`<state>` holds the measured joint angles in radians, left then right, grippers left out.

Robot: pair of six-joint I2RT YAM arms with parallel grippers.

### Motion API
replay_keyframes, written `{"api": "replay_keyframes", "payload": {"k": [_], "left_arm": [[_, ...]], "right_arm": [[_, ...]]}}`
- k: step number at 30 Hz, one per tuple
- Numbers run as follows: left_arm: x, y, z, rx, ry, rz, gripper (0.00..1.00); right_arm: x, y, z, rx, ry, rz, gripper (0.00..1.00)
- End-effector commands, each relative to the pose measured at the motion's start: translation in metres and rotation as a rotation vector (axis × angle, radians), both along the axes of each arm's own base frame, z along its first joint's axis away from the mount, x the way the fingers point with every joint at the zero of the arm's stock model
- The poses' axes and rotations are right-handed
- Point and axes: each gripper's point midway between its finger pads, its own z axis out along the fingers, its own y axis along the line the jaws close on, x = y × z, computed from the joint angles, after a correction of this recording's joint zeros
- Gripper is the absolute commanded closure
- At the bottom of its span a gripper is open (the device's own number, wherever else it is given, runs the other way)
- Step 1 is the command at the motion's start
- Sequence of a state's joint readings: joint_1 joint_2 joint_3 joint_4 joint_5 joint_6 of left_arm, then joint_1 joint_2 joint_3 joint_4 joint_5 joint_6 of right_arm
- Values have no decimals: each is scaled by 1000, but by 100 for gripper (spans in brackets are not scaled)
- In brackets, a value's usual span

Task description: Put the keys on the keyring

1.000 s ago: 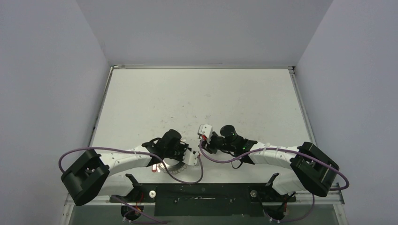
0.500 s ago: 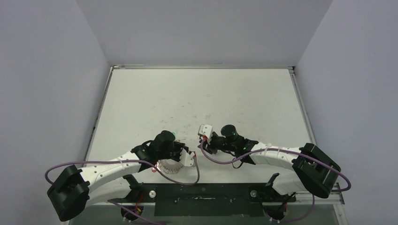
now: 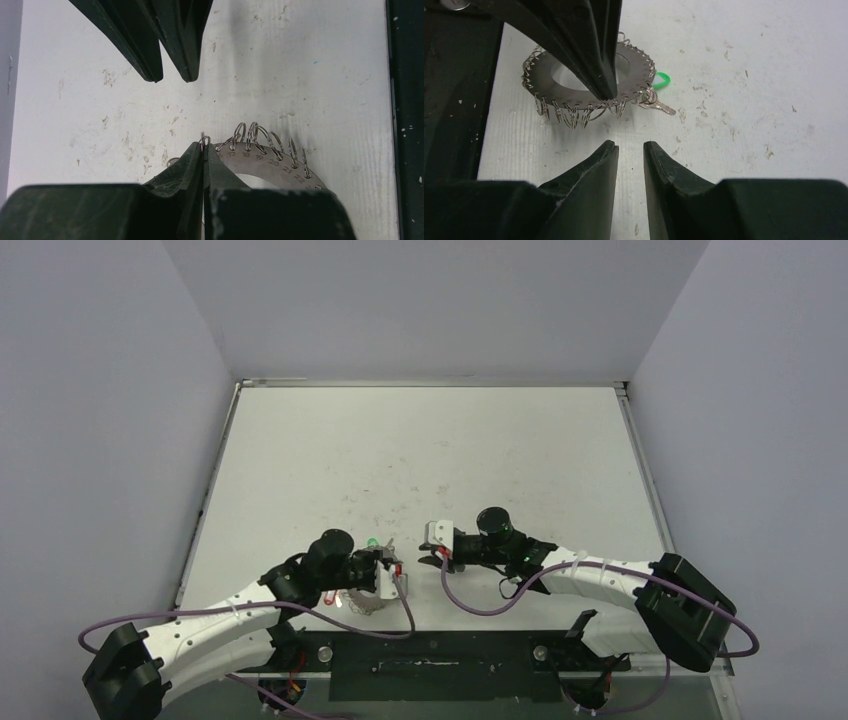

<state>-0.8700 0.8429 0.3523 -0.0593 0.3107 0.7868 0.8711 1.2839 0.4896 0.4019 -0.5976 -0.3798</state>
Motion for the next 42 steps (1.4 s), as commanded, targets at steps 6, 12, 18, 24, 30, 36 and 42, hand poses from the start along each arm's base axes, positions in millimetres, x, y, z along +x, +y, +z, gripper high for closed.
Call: {"api": "replay_keyframes", "payload": {"k": [6, 12, 18, 24, 30, 36, 42], "left_arm": [[-9, -15, 36, -220, 20, 3, 100], [-8, -16, 37, -221, 20, 0, 100], [-9, -17, 36, -214, 21, -6, 100], [-8, -17, 36, -213, 18, -7, 100], [-8, -16, 33, -202, 27, 4, 100], [2, -12, 35, -264, 94, 136, 87], [15, -7, 44, -380, 168, 305, 71]], "right_arm": [[-25, 22, 16, 56, -115, 208, 73], [-21, 39, 6, 8, -131, 182, 71], [-10, 46, 8, 8, -152, 120, 71], [-6, 45, 11, 19, -160, 91, 71], [-5, 43, 2, 2, -142, 74, 71], [5, 31, -6, 9, -113, -10, 68], [12, 20, -17, 2, -67, -53, 66]]}}
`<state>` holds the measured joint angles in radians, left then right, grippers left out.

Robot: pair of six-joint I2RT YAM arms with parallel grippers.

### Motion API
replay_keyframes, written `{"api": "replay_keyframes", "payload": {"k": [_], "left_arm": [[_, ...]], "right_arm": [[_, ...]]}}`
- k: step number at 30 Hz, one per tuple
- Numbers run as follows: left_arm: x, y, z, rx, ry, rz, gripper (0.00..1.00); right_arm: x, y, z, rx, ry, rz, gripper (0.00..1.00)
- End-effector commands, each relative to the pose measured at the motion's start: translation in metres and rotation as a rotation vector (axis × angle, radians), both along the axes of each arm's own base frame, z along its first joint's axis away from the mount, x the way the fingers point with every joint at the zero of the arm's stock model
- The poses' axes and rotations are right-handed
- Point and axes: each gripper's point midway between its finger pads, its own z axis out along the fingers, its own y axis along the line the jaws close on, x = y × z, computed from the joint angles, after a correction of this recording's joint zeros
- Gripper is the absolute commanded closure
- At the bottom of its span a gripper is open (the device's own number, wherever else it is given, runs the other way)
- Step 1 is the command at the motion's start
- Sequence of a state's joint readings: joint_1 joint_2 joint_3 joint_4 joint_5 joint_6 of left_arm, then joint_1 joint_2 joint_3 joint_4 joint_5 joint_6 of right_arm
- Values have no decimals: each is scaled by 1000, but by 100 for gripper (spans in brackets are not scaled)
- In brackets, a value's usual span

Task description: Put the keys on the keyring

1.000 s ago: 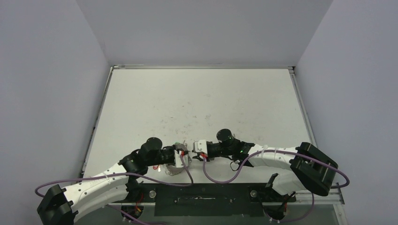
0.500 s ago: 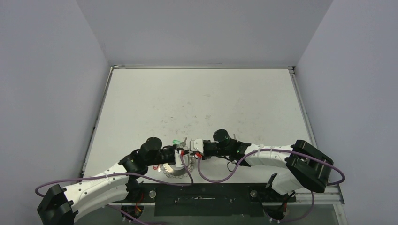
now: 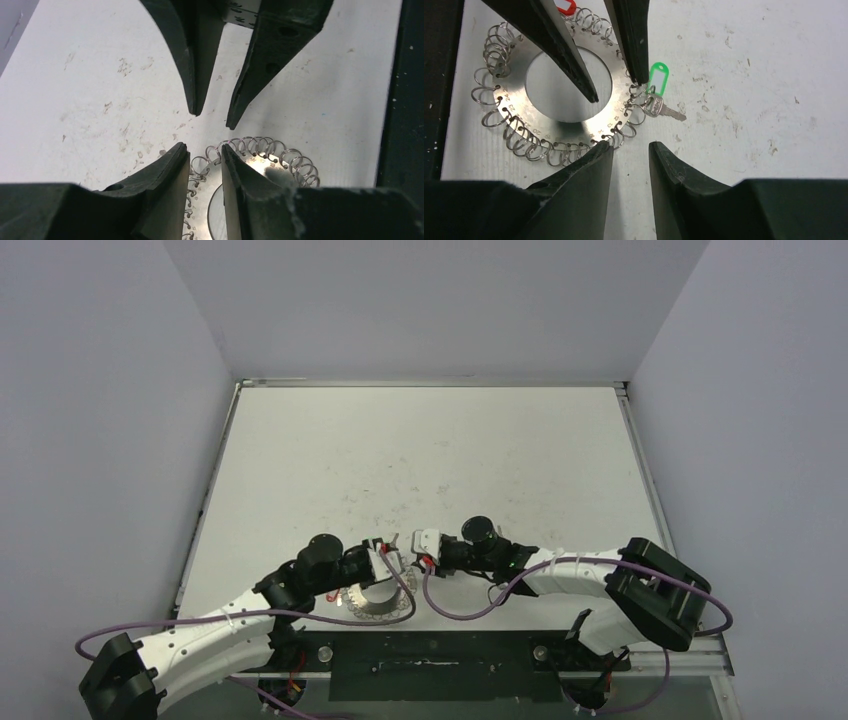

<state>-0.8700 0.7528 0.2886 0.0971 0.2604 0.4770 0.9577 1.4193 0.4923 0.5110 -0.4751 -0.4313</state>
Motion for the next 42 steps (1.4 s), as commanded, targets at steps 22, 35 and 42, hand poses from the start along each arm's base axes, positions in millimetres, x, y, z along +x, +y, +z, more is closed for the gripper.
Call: {"api": "replay_keyframes", "payload": {"k": [22, 35, 42], "left_arm": [[49, 50, 7, -535, 511, 878, 37], [50, 45, -10, -480, 701, 1044, 46], [56, 29, -16, -361, 753, 1041, 47]], "right_arm": [[121, -52, 67, 271, 450, -649, 23], [150, -87, 75, 387, 609, -756, 0], [156, -135, 104, 330, 405, -945, 0]]}}
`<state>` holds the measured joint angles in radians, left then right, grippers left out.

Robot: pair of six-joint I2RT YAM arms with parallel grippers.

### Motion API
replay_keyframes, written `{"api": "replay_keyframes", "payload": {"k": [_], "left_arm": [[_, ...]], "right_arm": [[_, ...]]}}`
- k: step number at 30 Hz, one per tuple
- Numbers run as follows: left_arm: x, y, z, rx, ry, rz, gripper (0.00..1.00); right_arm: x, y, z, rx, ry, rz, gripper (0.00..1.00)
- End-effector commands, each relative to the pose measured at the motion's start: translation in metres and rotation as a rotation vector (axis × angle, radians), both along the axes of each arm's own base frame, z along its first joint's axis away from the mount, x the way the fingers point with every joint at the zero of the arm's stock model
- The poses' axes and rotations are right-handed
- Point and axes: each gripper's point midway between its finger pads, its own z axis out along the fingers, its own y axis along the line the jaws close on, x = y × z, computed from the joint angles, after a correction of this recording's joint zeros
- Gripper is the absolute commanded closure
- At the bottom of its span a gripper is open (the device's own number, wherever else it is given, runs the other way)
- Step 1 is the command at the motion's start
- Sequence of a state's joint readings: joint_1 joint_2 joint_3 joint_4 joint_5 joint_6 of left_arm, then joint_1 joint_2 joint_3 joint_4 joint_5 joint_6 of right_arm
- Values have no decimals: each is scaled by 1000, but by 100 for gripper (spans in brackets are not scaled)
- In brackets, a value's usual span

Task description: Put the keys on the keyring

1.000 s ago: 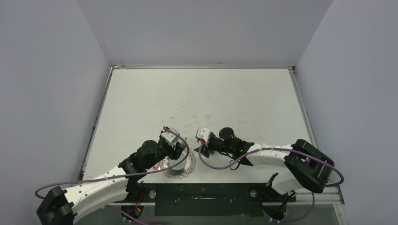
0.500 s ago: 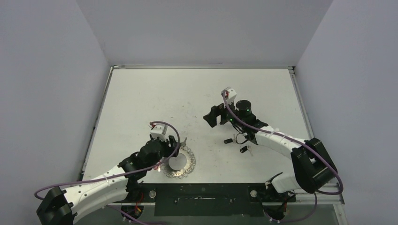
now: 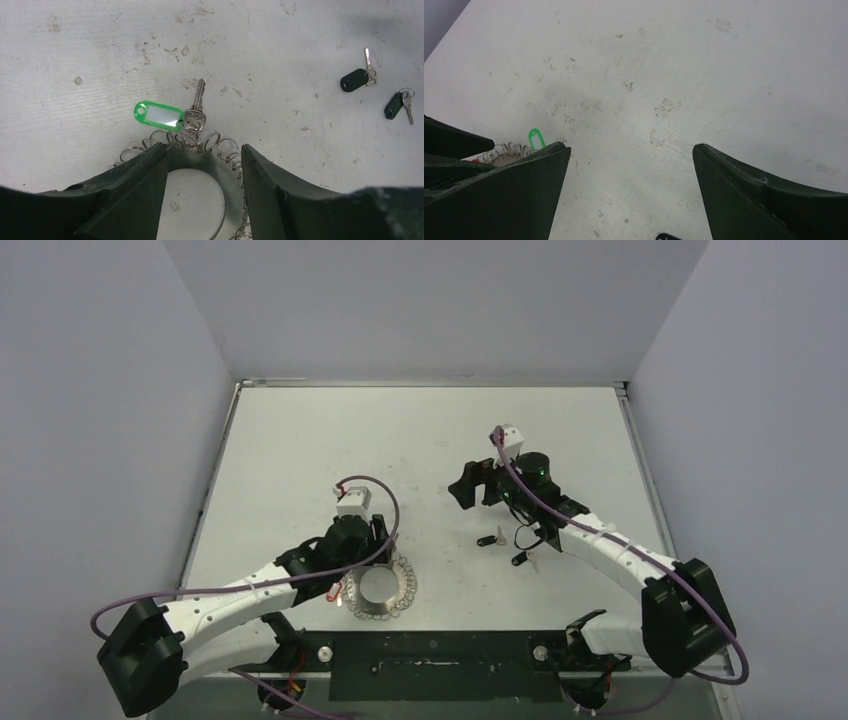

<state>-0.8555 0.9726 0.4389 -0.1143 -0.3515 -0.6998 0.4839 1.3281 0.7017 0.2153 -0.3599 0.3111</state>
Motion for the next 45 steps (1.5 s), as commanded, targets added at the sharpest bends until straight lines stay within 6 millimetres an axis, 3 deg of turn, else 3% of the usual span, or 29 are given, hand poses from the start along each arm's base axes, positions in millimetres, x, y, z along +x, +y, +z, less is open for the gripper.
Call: {"api": "replay_keyframes", "payload": {"k": [1, 7, 10, 12, 18, 26, 36, 45], "left_arm": [[7, -17, 13, -7, 42, -33, 47], [10, -22, 5, 55, 114, -71, 48], [12, -22, 2, 45, 140, -56, 48], [13, -19, 1, 27, 164, -23, 50], [16, 8, -8, -34, 291, 158, 57], [11, 29, -15, 3, 333, 245, 61], [12, 21, -18, 22, 344, 188, 68], [17, -6, -3, 28, 251, 16, 71]], "right_arm": [[15, -35, 49, -88, -160, -143, 0], [11, -68, 71, -107, -211, -291, 0], [14, -81, 62, -109, -137, -388, 0], [13, -78, 51, -138, -78, -364, 0], [4, -56, 18, -129, 47, -250, 0], [-19, -33, -18, -125, 131, -112, 1], [-66, 25, -58, -238, 180, 126, 14], [-107, 77, -75, -238, 205, 363, 32]]}}
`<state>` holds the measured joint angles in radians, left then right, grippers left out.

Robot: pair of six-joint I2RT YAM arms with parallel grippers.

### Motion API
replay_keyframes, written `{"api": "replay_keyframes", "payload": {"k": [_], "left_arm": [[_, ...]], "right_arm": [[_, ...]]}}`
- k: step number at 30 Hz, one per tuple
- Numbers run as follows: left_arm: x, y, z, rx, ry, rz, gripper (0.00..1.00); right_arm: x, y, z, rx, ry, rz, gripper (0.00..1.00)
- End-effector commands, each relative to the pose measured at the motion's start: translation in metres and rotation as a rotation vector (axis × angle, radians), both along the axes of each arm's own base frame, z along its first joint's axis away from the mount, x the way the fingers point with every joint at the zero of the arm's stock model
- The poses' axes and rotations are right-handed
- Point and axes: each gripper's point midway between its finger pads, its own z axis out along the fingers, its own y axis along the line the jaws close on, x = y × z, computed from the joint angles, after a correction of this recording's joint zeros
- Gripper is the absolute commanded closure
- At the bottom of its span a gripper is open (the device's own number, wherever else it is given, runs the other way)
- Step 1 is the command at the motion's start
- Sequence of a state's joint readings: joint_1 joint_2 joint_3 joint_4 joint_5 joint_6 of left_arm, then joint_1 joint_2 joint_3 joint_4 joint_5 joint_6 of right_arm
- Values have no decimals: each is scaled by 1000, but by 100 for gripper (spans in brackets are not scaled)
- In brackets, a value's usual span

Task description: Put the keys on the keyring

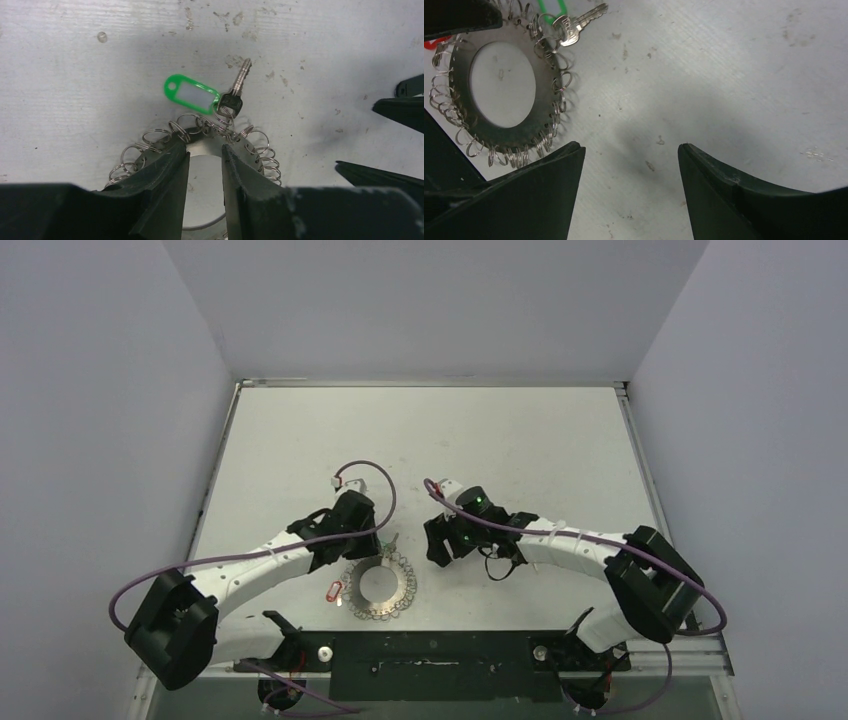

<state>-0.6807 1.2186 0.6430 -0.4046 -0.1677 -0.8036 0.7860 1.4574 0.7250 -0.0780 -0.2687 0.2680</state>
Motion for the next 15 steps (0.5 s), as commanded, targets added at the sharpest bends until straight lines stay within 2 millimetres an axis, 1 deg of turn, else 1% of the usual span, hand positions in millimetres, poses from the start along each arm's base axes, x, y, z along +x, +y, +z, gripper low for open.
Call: {"api": "replay_keyframes", "payload": {"k": [1, 3, 7, 11, 13, 15], "left_arm": [[13, -27, 30, -49, -122, -115, 71], [15, -30, 35, -54, -155, -129, 71], [14, -32, 40, -60, -192, -147, 71], [13, -32, 42, -61, -216, -156, 71], [12, -31, 43, -58, -226, -163, 71], [12, -31, 44, -57, -232, -164, 71]], "right_arm": [[-10, 38, 13, 90, -10, 131, 35], [-14, 52, 16, 143, 5, 158, 40], [-21, 69, 13, 212, 66, 167, 47], [-24, 79, 2, 253, 143, 141, 57], [-23, 84, -3, 265, 164, 128, 61], [-21, 88, -7, 273, 179, 121, 67]]}}
